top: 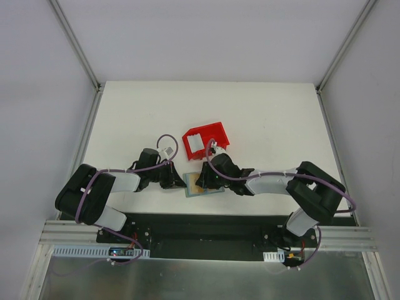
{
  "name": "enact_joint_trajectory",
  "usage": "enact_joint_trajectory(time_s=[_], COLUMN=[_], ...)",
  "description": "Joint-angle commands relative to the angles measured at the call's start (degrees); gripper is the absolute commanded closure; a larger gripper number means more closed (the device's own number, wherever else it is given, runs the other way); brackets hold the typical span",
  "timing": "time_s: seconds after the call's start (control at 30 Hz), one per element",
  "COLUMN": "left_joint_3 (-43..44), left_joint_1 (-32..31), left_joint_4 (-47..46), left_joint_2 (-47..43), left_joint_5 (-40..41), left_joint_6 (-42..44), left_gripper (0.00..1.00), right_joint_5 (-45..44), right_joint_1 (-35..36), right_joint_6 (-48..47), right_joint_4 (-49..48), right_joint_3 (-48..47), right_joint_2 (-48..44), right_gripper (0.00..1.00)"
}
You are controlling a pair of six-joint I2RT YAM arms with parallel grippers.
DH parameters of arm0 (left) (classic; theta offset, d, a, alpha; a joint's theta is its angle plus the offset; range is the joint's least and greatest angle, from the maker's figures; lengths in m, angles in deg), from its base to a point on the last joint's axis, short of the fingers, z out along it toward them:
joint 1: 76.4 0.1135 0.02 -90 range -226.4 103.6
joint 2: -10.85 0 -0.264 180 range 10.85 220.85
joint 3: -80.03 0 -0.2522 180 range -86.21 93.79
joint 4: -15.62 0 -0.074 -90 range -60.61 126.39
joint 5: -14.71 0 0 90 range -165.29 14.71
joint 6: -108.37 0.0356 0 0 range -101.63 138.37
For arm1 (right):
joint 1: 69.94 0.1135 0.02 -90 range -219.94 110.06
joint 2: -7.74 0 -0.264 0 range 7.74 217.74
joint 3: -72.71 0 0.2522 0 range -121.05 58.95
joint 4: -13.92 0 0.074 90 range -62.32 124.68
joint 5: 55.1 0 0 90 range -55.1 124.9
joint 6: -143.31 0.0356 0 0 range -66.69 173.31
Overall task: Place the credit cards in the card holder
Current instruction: Insert the credit card into the card holder.
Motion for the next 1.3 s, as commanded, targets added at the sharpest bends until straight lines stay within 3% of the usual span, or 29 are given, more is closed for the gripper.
enact_joint_trajectory(time_s=[0.0,0.43,0.97,1.27], left_joint_3=[-0.7,-1.1,-0.2,0.1], left_joint_1=[-0.4,-0.4,-0.3,-0.4], left_joint_4=[4.4,4.1,5.6,7.1], left_joint_2=[0.8,0.6,-1.7,-5.5], left_joint_5=[3.1,3.2,3.1,3.2], left_joint_6=[1.9,1.7,1.5,1.1], left_gripper=[1.00,1.00,1.00,1.00], right_joint_5=[2.2,1.1,-6.6,-9.4], right_joint_1=[1.0,1.8,2.3,4.9], right_joint_6=[-2.5,-5.4,-10.1,-11.6], right_joint_4=[1.9,3.7,12.0,17.0], right_joint_3=[-3.5,-4.9,-5.8,-9.7], right_joint_2=[1.4,-0.2,-8.6,-6.2], right_gripper=[0.62,0.60,0.48,0.46])
